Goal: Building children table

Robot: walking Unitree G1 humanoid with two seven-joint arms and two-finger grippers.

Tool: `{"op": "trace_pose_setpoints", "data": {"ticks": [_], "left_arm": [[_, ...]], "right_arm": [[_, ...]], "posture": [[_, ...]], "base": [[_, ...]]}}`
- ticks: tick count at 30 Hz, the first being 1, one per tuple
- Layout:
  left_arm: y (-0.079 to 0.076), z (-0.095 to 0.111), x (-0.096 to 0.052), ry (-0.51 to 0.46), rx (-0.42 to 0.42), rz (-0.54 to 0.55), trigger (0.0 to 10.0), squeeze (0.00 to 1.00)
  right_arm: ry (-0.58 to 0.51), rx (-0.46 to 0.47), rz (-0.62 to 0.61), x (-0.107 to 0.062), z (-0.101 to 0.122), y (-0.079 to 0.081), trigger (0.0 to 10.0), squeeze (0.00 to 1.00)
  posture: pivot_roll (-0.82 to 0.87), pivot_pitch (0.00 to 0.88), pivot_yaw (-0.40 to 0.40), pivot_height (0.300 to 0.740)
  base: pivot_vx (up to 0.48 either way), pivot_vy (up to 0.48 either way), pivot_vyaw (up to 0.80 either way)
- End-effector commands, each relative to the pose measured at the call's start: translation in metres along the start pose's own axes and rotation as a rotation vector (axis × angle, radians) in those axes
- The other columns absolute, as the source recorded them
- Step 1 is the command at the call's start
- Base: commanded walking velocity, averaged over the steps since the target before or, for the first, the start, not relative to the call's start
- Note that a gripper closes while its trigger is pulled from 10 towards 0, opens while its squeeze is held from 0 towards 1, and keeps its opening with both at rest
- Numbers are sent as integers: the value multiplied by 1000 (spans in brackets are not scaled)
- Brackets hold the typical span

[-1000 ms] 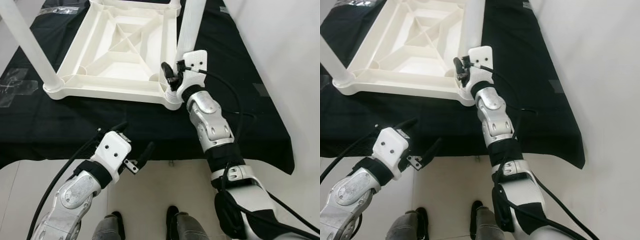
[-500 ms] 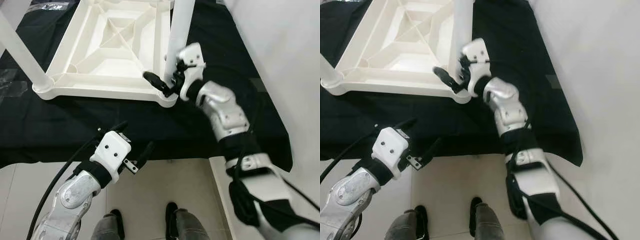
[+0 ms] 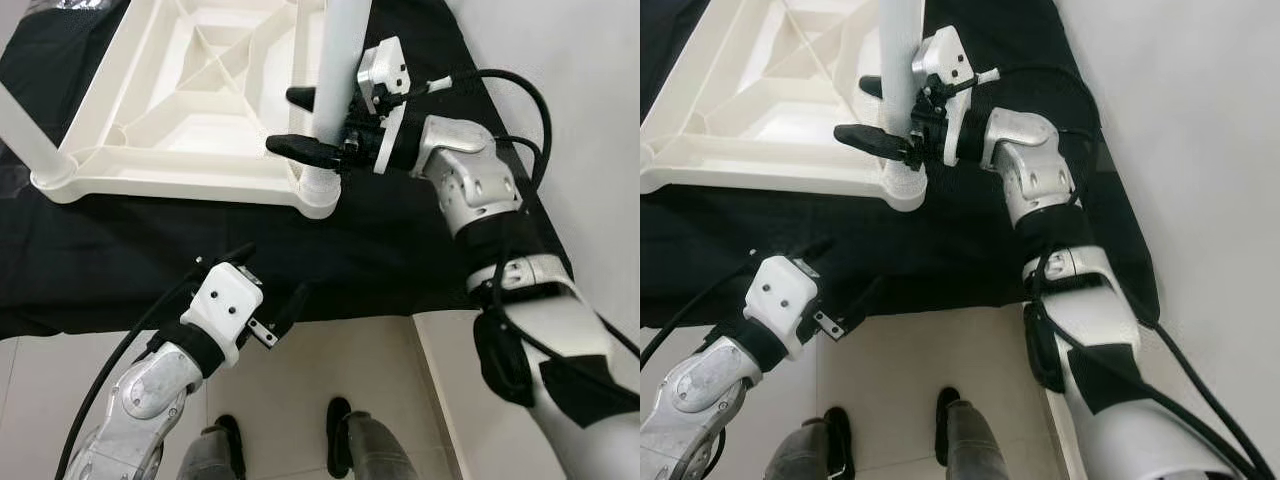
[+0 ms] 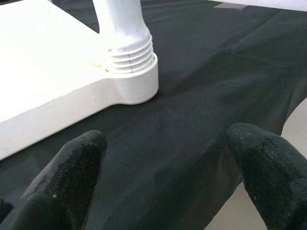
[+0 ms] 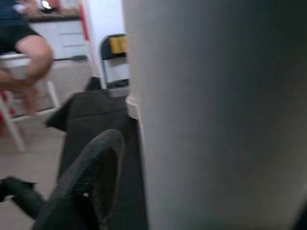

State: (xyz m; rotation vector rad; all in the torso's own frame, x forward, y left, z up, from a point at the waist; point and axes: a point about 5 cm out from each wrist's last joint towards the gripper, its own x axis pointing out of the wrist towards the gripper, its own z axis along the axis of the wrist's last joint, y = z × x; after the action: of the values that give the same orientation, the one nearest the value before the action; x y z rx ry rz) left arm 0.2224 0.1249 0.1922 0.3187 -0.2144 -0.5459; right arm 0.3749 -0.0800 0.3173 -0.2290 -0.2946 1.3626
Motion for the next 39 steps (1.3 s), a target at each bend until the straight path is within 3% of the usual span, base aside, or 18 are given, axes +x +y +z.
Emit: {"op": "trace_pose_setpoints", "data": {"ticks": [1, 6, 11, 12, 13, 14, 15, 17, 18, 19, 20, 21, 25, 30, 31, 35, 36, 39], "left_arm": [[-3, -1, -4, 9, 6, -2, 10000, 0], [-5, -1, -3, 8, 4, -6, 10000, 0], [-6, -1, -2, 5, -1, -11, 10000, 0], [-7, -1, -2, 6, -3, -14, 10000, 0], [-9, -2, -3, 6, -6, -18, 10000, 0], [-9, -2, -3, 6, -6, -18, 10000, 0], [-9, -2, -4, 7, -7, -19, 10000, 0], [-9, -2, -4, 7, -7, -19, 10000, 0], [-9, -2, -4, 7, -7, -19, 10000, 0], [-9, -2, -4, 7, -7, -19, 10000, 0], [-8, -1, -4, 7, -7, -19, 10000, 0], [-8, -2, -4, 8, -8, -18, 10000, 0], [-7, -3, -2, 9, -10, -14, 10000, 0], [-5, -3, -1, 6, -2, -5, 10000, 0], [-4, -3, -2, 5, -3, -3, 10000, 0], [-4, -3, -1, 5, -3, -2, 10000, 0], [-4, -3, -1, 5, -3, -3, 10000, 0], [-5, -2, -1, 4, -3, -4, 10000, 0]], "right_arm": [[2, 27, 63, 2, -7, 5, 0, 0], [-15, 37, 57, 0, -14, 7, 0, 0], [-29, 49, -74, -3, -22, 5, 0, 0], [-15, 58, -151, -5, -27, 3, 0, 0], [-4, 87, -315, -6, -39, 5, 0, 0], [-4, 87, -315, -6, -39, 5, 0, 0], [7, 108, -505, -5, -55, 16, 0, 0], [13, 109, -583, -4, -61, 23, 0, 0], [62, 133, -803, -7, -73, 34, 0, 0], [62, 133, -803, -7, -73, 34, 0, 0], [101, 148, -971, -13, -80, 42, 0, 0], [116, 148, -1019, -11, -86, 54, 0, 0], [112, 144, -984, 0, -88, 61, 0, 0], [121, 116, -966, 3, -80, 48, 0, 0], [117, 118, -970, 3, -78, 46, 10000, 0], [104, 118, -950, 5, -71, 48, 10000, 0], [80, 110, -905, 8, -65, 45, 10000, 1000], [31, 82, -855, 8, -54, 38, 10000, 1000]], "posture": [[112, 300, -125, 740], [108, 289, -113, 740], [104, 278, -110, 740], [100, 278, -118, 740], [99, 271, -119, 740], [99, 271, -119, 740], [100, 270, -120, 740], [100, 270, -120, 740], [93, 285, -117, 740], [93, 285, -117, 740], [93, 285, -117, 740], [94, 283, -107, 740], [91, 272, -107, 740], [91, 266, -111, 740], [89, 266, -109, 740], [89, 265, -107, 740], [89, 265, -107, 740], [92, 270, -108, 740]], "base": [[0, 0, 0], [0, 0, 0], [0, 0, 0], [0, 0, 0], [0, 0, 0], [0, 0, 0], [0, 0, 0], [0, 0, 0], [0, 0, 0], [0, 0, 0], [0, 0, 0], [0, 0, 0], [0, 0, 0], [0, 0, 0], [0, 0, 0], [0, 0, 0], [0, 0, 0], [0, 0, 0]]}}
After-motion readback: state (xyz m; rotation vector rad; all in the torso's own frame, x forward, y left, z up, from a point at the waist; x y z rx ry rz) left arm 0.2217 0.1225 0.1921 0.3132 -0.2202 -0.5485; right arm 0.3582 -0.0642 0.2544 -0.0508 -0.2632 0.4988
